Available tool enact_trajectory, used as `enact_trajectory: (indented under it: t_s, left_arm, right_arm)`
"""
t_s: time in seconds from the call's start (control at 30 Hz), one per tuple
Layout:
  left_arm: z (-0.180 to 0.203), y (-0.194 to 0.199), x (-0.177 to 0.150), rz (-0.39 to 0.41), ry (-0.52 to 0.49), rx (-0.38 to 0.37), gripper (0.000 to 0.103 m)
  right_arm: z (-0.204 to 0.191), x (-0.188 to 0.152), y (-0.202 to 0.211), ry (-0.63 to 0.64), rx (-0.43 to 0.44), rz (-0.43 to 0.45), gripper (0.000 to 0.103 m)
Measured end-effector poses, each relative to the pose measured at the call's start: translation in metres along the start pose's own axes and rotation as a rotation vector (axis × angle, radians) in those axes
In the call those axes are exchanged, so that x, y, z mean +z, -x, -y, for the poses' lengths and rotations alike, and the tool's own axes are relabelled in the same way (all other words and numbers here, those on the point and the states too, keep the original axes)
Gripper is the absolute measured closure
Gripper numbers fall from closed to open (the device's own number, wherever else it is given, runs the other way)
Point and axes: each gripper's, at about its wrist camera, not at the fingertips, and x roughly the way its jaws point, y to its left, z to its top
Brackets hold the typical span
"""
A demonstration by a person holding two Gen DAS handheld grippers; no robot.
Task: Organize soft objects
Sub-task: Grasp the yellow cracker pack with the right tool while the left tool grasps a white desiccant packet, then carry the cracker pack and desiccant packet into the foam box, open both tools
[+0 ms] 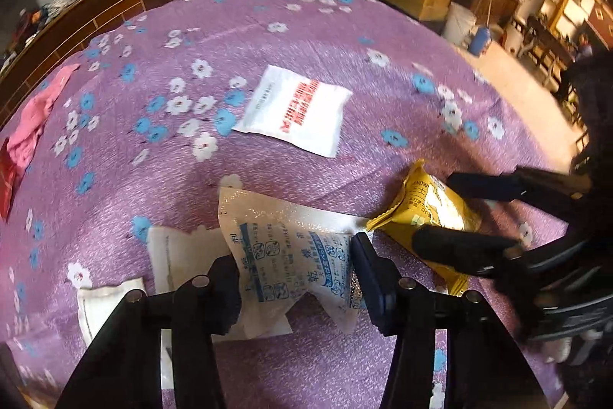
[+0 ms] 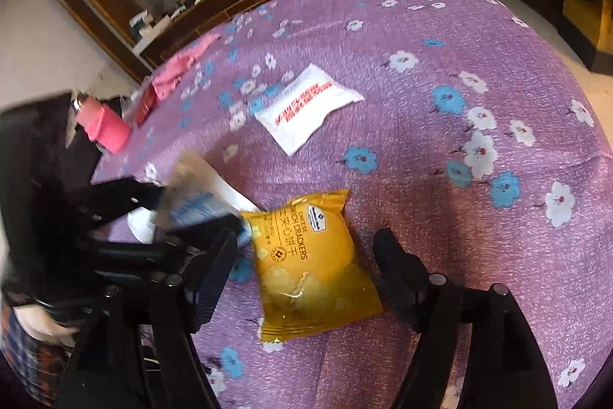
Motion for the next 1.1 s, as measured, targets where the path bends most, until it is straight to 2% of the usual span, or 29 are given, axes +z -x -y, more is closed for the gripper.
enact_trajectory:
  t_s: [0.13, 0.2, 0.23, 0.27, 0.5, 0.7, 0.87, 1.1]
  left_arm:
    - [-0.01, 0.019, -0.009, 0.051, 0.041, -0.009, 0.051]
    - [-0.016, 0.033, -0.016, 0.081, 0.067, -0.022, 0.051]
    - [-0.017, 0.038, -0.018, 0.094, 0.075, -0.025, 0.051]
    - [-0.018, 0.046, -0.02, 0.111, 0.085, -0.028, 0.051]
    - [-0.038, 0.117, -0.057, 0.242, 0.174, -0.051, 0.051]
    - [-0.058, 0.178, -0.122, 0.312, 0.267, -0.017, 0.051]
    - [-0.078, 0.211, -0.191, 0.339, 0.366, 0.014, 0.051]
    - [-0.109, 0.232, -0.284, 0.373, 0.558, 0.053, 0.051]
  right_arm:
    - [-0.01, -0.004, -0.004, 0.074, -0.067, 0.016, 0.031]
    - [-0.015, -0.005, -0.006, 0.104, -0.114, 0.02, 0.042]
    - [-0.017, -0.005, -0.007, 0.117, -0.141, 0.021, 0.056]
    - [-0.018, -0.005, -0.007, 0.126, -0.154, 0.022, 0.058]
    - [-0.016, -0.004, 0.004, 0.091, -0.133, 0.06, 0.06]
    - [-0.033, -0.009, 0.039, 0.085, -0.12, 0.119, 0.06]
    - [-0.056, -0.033, 0.088, 0.124, -0.102, 0.162, 0.059]
    - [-0.098, -0.069, 0.117, 0.166, 0.02, 0.147, 0.059]
